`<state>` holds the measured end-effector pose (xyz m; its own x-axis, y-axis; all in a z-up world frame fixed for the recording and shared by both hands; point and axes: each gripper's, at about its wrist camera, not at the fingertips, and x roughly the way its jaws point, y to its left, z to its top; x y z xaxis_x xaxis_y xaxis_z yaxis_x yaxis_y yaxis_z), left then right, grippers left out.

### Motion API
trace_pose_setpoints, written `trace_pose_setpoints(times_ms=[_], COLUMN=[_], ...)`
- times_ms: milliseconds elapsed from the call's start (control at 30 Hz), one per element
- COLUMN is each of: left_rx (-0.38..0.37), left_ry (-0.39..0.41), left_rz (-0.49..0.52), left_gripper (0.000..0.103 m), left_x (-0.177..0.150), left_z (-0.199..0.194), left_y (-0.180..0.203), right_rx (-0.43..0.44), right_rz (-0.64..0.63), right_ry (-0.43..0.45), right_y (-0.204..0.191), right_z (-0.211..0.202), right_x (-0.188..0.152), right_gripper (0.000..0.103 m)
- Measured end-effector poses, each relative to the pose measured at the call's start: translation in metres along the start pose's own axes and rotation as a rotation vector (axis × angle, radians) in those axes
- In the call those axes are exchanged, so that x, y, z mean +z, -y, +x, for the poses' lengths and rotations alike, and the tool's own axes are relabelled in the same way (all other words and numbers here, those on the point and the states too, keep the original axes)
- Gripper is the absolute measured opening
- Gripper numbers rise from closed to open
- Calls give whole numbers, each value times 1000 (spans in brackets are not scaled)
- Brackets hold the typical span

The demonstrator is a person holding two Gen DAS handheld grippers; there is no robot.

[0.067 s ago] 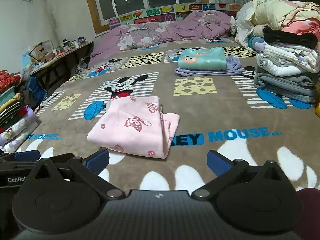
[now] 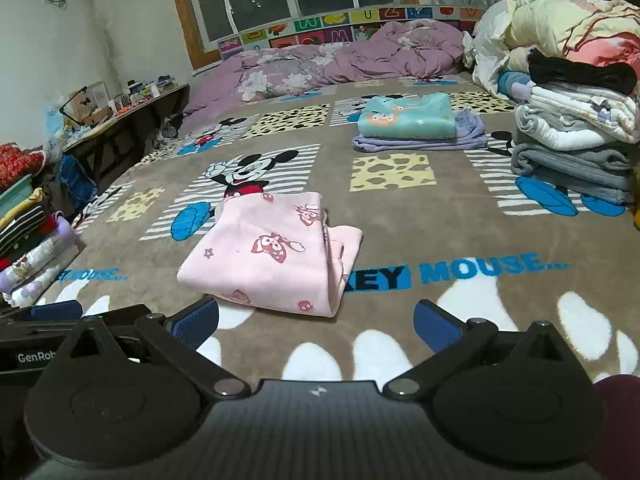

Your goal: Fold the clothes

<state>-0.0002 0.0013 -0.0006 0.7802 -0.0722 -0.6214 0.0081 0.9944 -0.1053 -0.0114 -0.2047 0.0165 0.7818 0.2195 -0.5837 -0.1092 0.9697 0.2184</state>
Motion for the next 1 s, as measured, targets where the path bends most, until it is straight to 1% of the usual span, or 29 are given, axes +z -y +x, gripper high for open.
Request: trace_pose_setpoints(times_ms=[100,167,200,267,300,367,533,1000], left_rx=[-23,-3,7,23,28,30,32,40], left_ry=[-8,13,7,8,14,24,15,23], left_rz=[-9,12,13,16,17,19,11,3], left_gripper=[103,103,103,103,103,103,103,103], left_x=[-1,-4,-3,-2,-3,-6,-6,-7], left_z=[0,-3,1,4,5,7,11,10], left_y=[-2,2,3,2,2,5,4,0], right_rx=[-12,-7,2,-15,5,9,-1,-6], right_rz=[-3,7,19,3,14,11,0,-14], right_ry=[-4,-5,-5,-13,-4,2,-7,-15], right_y=[-4,-4,-4,-9,0,3,0,-2], right_z=[2,1,0,5,5,6,8,9], right_x=[-1,-1,-1,-1,-2,-5,-3,-3], right_gripper=[103,103,103,103,103,103,103,103])
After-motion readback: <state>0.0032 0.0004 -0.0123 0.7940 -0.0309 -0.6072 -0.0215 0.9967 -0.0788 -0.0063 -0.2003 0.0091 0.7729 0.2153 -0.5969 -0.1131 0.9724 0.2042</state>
